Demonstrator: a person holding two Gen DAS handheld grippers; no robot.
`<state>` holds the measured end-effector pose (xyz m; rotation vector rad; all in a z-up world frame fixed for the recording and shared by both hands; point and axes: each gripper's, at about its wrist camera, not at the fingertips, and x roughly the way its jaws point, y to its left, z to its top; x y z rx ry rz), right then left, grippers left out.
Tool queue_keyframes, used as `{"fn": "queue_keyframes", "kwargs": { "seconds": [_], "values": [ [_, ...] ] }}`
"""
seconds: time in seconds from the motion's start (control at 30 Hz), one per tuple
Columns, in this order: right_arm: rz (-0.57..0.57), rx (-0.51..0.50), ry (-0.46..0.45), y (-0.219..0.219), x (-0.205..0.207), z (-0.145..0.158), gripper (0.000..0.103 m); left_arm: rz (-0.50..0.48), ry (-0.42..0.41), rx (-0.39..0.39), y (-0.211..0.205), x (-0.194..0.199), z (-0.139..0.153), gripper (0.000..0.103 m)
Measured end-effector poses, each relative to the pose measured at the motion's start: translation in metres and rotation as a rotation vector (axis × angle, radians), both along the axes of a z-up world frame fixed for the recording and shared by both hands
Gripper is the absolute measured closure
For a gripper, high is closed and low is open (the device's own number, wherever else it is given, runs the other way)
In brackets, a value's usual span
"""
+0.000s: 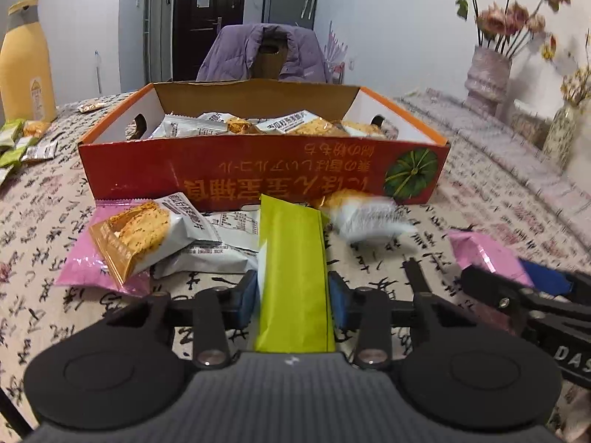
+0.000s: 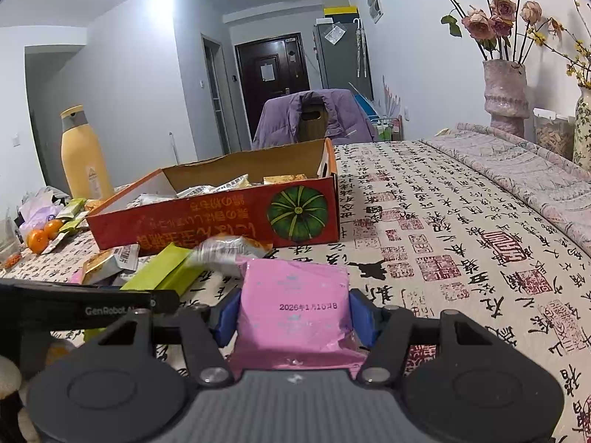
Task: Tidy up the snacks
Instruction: 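Lift both held packets and carry them over the box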
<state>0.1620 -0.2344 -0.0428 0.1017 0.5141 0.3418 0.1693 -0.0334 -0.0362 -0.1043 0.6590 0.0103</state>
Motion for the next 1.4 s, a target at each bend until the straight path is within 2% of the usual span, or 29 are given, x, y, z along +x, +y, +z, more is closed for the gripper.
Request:
{"fn": "queue_keyframes", "kwargs": {
  "seconds": [0.3, 0.63, 0.83, 1.1, 1.4],
  "values": [
    [0.007, -0.001, -0.013, 0.005, 0.0, 0.003, 0.043, -0.015, -0.068, -0.02, 0.003, -0.015, 0.015, 0.063],
    [0.038, -0.021, -0.088, 0.023, 0.013, 0.025, 0.043, 0.003, -0.186, -0.049, 0.017, -0.016, 0.049, 0.063],
    [0.054, -0.041, -0.142, 0.04, 0.029, 0.043, 0.043, 0.036, -0.252, -0.046, 0.031, -0.003, 0.073, 0.063],
    [0.06, -0.069, -0.222, 0.058, 0.058, 0.067, 0.042, 0.072, -0.289, -0.04, 0.047, 0.025, 0.095, 0.063],
    [0.056, -0.076, -0.21, 0.079, 0.113, 0.08, 0.042, 0.124, -0.274, -0.055, 0.066, 0.069, 0.099, 0.063]
  ]
}}
